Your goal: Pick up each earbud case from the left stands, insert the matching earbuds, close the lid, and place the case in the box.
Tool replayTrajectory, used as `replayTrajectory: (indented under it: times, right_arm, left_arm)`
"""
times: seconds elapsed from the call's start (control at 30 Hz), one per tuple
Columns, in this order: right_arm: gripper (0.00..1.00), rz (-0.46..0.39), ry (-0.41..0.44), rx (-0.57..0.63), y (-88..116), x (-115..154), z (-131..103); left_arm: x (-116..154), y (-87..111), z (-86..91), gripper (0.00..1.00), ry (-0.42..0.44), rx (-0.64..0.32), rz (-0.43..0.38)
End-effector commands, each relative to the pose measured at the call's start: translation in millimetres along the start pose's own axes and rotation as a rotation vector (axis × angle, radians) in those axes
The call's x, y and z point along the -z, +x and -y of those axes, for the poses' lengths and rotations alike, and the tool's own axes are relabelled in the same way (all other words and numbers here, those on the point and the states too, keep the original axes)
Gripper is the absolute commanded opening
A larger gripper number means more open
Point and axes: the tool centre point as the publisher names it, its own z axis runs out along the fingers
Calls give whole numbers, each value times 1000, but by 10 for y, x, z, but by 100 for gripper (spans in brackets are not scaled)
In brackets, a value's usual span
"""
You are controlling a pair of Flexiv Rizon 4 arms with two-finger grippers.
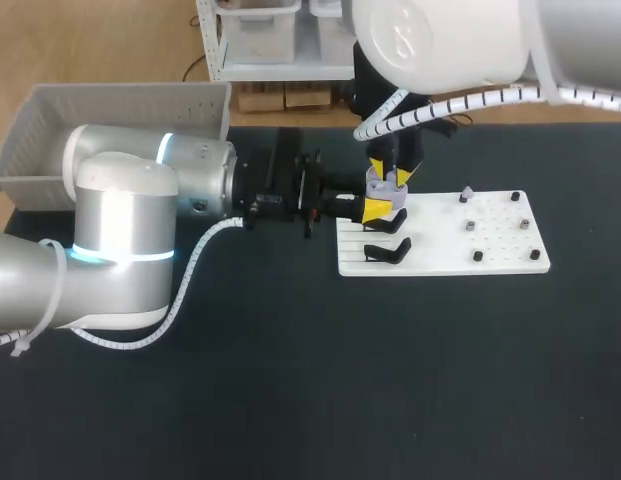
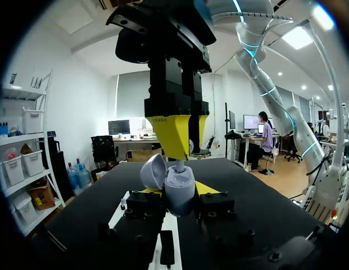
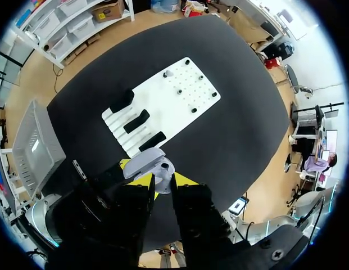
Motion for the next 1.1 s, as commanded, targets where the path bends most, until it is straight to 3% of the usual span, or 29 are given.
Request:
replayTrajectory:
  times: [0.03, 0.4, 0.43, 0.53, 0.57, 0.8, 0.9, 0.97, 1.0, 1.1]
  right_arm:
    - [0, 13, -1, 0, -20, -29, 15]
    - [0, 10, 0, -1, -62, -54, 18]
    - [12, 8, -1, -1, -60, -57, 21]
    - [92, -12, -21, 5, -44, -69, 47]
    - [100, -20, -27, 9, -38, -71, 59]
    - [100, -27, -138, 29, 84, 84, 217]
    - [88, -7, -234, 53, 113, 209, 367]
    - [90, 30, -293, 117, 110, 272, 441]
    - [98, 83, -317, 188, 102, 298, 500]
    - [96, 116, -351, 203, -6, 288, 658]
  left_arm:
    - [5, 4, 10, 0, -5, -3, 3]
    - [5, 4, 10, 0, -5, -3, 3]
    - [5, 4, 10, 0, -5, -3, 3]
    - [5, 4, 10, 0, -5, -3, 3]
    - [5, 4, 10, 0, -5, -3, 3]
    - [5, 4, 10, 0, -5, -3, 3]
    - [5, 4, 10, 0, -5, -3, 3]
    - [5, 4, 10, 0, -5, -3, 3]
    - [5, 4, 10, 0, -5, -3, 3]
    - [5, 4, 10, 0, -5, -3, 3]
